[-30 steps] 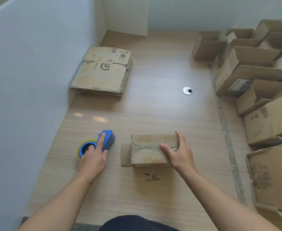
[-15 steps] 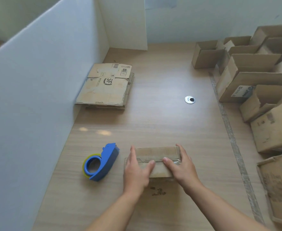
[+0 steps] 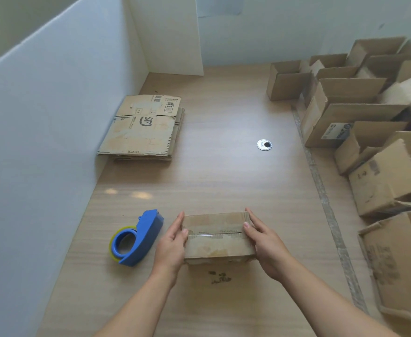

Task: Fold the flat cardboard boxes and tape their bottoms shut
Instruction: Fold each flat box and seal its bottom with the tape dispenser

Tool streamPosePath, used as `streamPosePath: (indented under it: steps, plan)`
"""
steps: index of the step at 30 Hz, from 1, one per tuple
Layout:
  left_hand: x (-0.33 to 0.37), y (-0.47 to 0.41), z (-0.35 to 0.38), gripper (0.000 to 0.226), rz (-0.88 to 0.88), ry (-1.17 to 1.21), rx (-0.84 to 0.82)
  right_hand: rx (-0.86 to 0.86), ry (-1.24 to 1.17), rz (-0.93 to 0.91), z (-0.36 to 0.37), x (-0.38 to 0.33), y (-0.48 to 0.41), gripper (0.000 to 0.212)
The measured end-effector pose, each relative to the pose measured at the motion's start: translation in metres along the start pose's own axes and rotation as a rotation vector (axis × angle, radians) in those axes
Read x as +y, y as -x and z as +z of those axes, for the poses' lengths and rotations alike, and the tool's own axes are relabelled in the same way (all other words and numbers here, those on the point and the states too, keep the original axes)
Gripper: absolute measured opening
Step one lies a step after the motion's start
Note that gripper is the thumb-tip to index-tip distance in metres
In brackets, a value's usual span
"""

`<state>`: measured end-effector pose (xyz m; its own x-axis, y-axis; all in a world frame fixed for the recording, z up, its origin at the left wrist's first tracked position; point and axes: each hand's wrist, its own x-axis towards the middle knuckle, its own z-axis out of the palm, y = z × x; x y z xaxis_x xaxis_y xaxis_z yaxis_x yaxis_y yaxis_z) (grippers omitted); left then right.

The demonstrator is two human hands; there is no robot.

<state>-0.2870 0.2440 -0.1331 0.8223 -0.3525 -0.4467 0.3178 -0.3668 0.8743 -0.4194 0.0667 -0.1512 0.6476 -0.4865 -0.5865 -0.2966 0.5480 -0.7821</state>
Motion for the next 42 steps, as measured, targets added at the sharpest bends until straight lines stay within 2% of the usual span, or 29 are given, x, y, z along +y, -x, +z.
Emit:
streamPosePath:
  steps: [2, 5, 7, 9, 11, 14, 16, 18, 20, 23, 27, 32, 34, 36, 39, 42]
  plan:
    - [0.002, -0.002, -0.005, 0.045, -0.076, 0.082, -0.033, 0.029, -0.074, 0.055, -0.008, -0.002, 0.000, 0.039]
    - [0.016, 0.004, -0.001, 0.049, -0.082, -0.165, -0.038, 0.101, 0.029, 0.120, -0.010, 0.002, -0.003, 0.054]
    - [0.022, 0.006, 0.009, 0.061, -0.065, -0.345, -0.048, 0.063, 0.176, 0.097, -0.006, 0.001, -0.003, 0.048]
    - [0.033, 0.008, 0.015, 0.065, 0.007, -0.383, -0.036, 0.065, 0.176, 0.037, 0.000, -0.009, -0.002, 0.045]
    - [0.042, 0.006, 0.015, 0.054, 0.087, -0.323, -0.003, 0.080, 0.036, -0.025, 0.002, -0.026, 0.005, 0.046]
    - [0.049, 0.001, 0.012, 0.028, 0.142, -0.094, -0.002, 0.139, -0.145, -0.128, -0.007, -0.045, 0.008, 0.043]
    - [0.050, -0.001, 0.012, 0.037, 0.168, -0.003, -0.019, 0.138, -0.192, -0.178, -0.010, -0.052, 0.008, 0.035]
    - [0.049, 0.000, 0.015, 0.036, 0.193, -0.030, -0.028, 0.113, -0.156, -0.222, -0.010, -0.053, 0.007, 0.027]
    - [0.046, 0.001, 0.016, 0.044, 0.251, -0.147, -0.041, 0.092, -0.101, -0.260, -0.009, -0.050, 0.006, 0.022]
    - [0.036, 0.001, 0.013, 0.054, 0.293, -0.240, -0.109, 0.057, 0.028, -0.309, -0.009, -0.040, 0.004, 0.039]
    - [0.022, 0.003, 0.003, 0.050, 0.205, -0.066, -0.172, 0.079, 0.058, -0.330, -0.013, -0.032, 0.011, 0.050]
    - [0.013, 0.002, -0.013, 0.043, 0.172, -0.104, -0.138, 0.083, 0.198, -0.354, -0.020, -0.027, 0.019, 0.025]
    - [0.016, -0.001, -0.018, 0.052, 0.195, -0.155, -0.134, 0.092, 0.305, -0.403, -0.019, -0.034, 0.026, 0.021]
    - [0.022, -0.002, -0.019, 0.050, 0.285, -0.234, -0.108, 0.139, 0.454, -0.527, -0.019, -0.042, 0.031, 0.028]
    - [0.032, 0.002, -0.017, 0.046, 0.646, -0.524, 0.034, 0.225, 0.774, -0.796, -0.015, -0.053, 0.034, 0.031]
    - [0.038, 0.002, -0.012, 0.052, 0.849, -0.864, -0.005, 0.119, 0.976, -0.872, -0.007, -0.061, 0.031, 0.029]
